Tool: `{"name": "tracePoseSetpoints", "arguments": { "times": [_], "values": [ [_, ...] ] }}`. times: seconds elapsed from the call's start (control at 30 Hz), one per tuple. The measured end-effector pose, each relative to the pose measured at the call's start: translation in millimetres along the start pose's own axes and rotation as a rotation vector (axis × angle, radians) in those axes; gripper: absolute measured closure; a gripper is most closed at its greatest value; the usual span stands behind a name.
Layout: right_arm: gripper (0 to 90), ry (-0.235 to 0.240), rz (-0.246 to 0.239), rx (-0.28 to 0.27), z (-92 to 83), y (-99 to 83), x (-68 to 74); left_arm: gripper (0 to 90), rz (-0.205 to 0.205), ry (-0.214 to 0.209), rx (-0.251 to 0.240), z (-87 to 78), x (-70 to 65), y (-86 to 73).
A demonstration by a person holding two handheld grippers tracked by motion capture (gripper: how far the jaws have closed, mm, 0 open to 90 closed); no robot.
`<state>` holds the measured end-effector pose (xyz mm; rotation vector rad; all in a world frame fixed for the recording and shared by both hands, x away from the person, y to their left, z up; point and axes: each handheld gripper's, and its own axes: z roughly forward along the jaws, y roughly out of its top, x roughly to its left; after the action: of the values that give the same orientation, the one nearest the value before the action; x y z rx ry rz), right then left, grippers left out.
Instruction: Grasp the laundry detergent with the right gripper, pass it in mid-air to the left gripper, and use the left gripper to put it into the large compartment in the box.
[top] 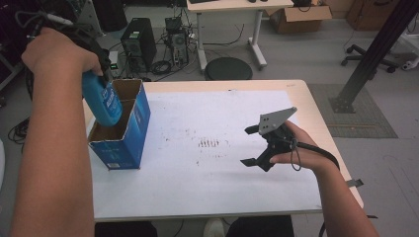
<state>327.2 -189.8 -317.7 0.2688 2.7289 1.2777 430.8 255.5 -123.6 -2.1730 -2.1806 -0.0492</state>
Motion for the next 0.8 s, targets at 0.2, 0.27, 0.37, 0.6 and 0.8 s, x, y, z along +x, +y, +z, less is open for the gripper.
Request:
{"name": "tracePoseSetpoints", "arguments": {
  "times": [0.2,0.27,0.37,0.6,0.8],
  "values": [
    [1.3,0.005,-0.001,-0.002,1.2,-2.5,0.3,38.5,0.001,0.000,0.015,16.6,0.8,2.0],
    [1.2,0.005,0.001,-0.002,0.9,-2.7,0.3,38.5,0.000,0.004,0.018,21.4,0.5,2.6],
    [1.2,0.006,0.002,-0.004,1.1,-3.2,0.0,38.5,0.005,0.006,0.022,28.7,1.1,3.7],
    [1.3,0.009,0.002,-0.001,2.8,-3.4,-0.6,38.5,0.012,-0.005,0.035,48.0,3.0,5.8],
    [1.2,0.012,-0.002,0.003,4.6,-0.9,-1.6,38.5,0.019,-0.010,0.046,63.6,4.6,6.5]
  ]
}}
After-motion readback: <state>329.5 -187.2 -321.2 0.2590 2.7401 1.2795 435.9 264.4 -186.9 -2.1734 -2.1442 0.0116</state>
